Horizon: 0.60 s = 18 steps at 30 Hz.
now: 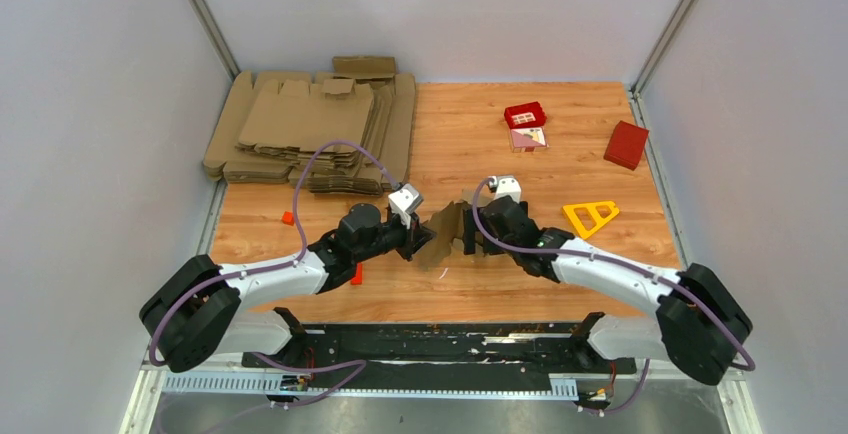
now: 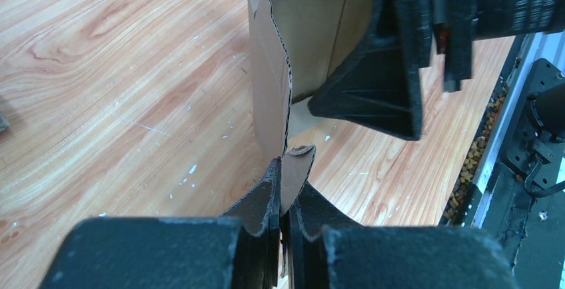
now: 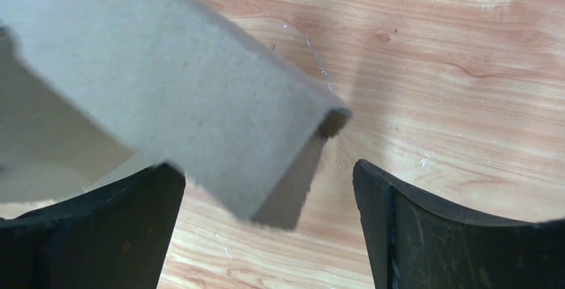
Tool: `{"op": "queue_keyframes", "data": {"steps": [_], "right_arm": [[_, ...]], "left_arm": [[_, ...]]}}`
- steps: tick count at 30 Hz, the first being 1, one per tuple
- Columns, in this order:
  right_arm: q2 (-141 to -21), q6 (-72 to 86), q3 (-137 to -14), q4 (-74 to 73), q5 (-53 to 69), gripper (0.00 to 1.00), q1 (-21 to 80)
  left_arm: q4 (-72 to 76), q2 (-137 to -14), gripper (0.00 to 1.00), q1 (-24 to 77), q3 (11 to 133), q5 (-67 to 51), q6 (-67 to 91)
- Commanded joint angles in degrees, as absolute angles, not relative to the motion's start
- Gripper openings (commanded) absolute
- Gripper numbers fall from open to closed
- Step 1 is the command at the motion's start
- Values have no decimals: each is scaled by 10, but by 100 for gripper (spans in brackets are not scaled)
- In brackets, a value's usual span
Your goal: Fold the paper box
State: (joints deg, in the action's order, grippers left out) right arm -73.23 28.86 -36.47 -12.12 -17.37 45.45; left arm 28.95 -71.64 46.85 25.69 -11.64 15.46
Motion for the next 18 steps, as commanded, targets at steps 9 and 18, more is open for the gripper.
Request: {"op": "queue_keyframes", "data": {"steps": [9, 18], "right_arm": [[-621, 190, -407, -169, -86, 100, 453], [-581, 156, -494, -265, -116, 100, 452]], "left_arm": [[287, -700, 9, 473, 274, -115, 135], [285, -701, 8, 473, 276, -113, 134]]}}
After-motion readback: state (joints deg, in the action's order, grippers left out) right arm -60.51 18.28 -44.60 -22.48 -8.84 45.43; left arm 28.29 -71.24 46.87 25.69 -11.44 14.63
